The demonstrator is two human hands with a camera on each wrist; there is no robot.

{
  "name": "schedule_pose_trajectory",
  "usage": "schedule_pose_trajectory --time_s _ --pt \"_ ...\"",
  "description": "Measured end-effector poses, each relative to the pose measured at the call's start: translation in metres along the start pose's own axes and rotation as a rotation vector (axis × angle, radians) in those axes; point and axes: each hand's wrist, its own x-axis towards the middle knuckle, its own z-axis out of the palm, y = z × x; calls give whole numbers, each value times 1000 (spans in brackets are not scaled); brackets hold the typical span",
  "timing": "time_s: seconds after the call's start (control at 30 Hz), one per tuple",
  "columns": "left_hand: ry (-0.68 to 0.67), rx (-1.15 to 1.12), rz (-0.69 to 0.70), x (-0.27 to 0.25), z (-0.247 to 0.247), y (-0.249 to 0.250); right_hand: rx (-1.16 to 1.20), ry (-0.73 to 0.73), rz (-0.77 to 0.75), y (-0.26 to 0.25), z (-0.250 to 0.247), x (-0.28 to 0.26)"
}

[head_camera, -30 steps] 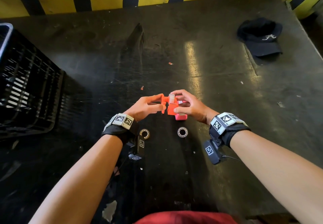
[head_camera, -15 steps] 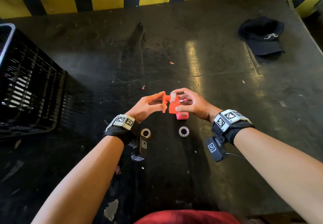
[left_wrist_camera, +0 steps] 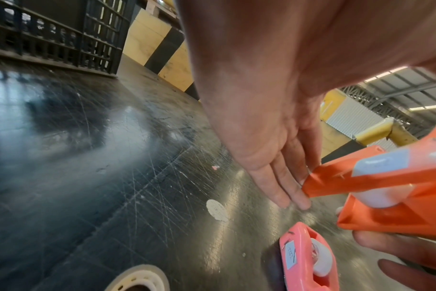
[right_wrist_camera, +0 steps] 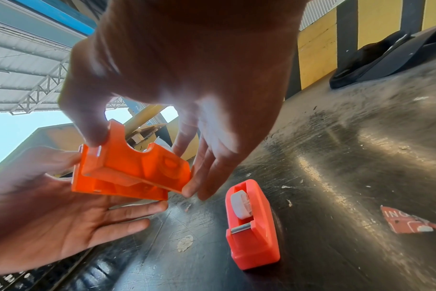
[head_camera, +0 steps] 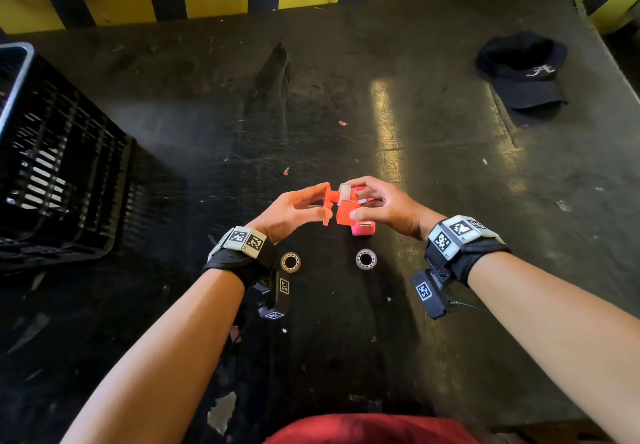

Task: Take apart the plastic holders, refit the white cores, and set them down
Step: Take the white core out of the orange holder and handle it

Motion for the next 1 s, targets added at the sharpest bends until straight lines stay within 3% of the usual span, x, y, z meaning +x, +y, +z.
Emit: schedule_pose_trajectory --time_s 0.73,1.0 --pt "-10 -124 -59 4 -1 -3 -54 -27 -19 1 -4 -4" --pt "-14 -44 10 0 2 -2 -59 -48 11 -7 -5 -4"
